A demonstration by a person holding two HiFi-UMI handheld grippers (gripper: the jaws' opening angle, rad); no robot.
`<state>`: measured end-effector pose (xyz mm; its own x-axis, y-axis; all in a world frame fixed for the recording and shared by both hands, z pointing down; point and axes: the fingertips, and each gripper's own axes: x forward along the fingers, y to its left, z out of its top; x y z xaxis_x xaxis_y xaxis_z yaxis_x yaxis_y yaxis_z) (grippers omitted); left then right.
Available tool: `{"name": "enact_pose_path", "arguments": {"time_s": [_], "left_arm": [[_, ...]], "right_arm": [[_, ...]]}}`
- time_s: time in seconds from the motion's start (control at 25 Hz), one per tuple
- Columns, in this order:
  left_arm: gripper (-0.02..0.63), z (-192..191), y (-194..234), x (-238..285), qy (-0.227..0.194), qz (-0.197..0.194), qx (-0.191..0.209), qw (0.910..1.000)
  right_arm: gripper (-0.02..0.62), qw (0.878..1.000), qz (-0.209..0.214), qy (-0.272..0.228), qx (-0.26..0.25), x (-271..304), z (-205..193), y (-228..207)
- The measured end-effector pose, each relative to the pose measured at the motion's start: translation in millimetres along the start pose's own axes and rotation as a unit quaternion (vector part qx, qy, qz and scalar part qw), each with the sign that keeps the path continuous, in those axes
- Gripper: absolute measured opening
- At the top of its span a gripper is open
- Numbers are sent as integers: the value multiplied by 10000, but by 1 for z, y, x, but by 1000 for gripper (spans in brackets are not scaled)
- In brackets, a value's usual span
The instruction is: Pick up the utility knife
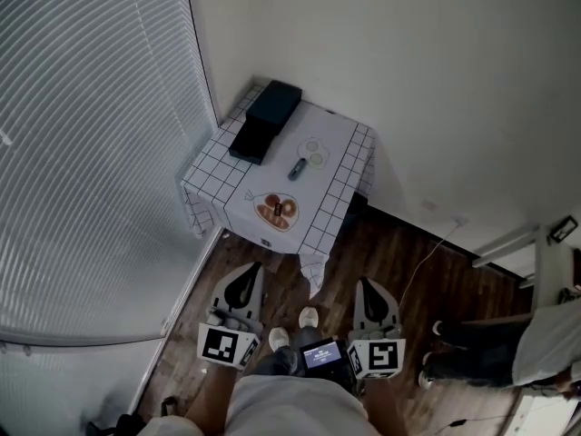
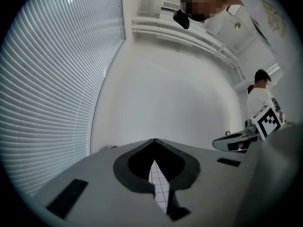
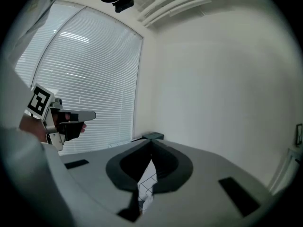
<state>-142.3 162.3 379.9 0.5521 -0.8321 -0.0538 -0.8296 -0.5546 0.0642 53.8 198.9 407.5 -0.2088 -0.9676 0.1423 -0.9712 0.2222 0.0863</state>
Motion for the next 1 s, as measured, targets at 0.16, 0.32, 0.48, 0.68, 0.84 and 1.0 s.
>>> {"name": "enact_pose_path", "arguments": {"time_s": [0.16, 0.32, 0.48, 0.68, 0.84, 1.0], "left_arm": [[6, 2, 8, 12, 10, -8, 32, 10000], [6, 3, 18, 30, 21, 50, 166, 9998], [6, 2, 29, 48, 17, 118, 215, 9997], [6, 0, 45, 74, 17, 216, 262, 9994], [6, -4, 58, 101, 0, 357, 365, 9987], [6, -8, 69, 129, 116, 396, 299, 9987]], "right_arm": [[6, 10000, 40, -67, 57, 16, 5, -1], [6, 9999, 72, -115, 97, 37, 10, -7], [6, 9997, 153, -154, 120, 62, 12, -12], [6, 9992, 307, -194, 146, 95, 18, -19], [6, 9989, 378, -166, 222, 126, 16, -33], [6, 9987, 415, -146, 262, 153, 17, -46]]}}
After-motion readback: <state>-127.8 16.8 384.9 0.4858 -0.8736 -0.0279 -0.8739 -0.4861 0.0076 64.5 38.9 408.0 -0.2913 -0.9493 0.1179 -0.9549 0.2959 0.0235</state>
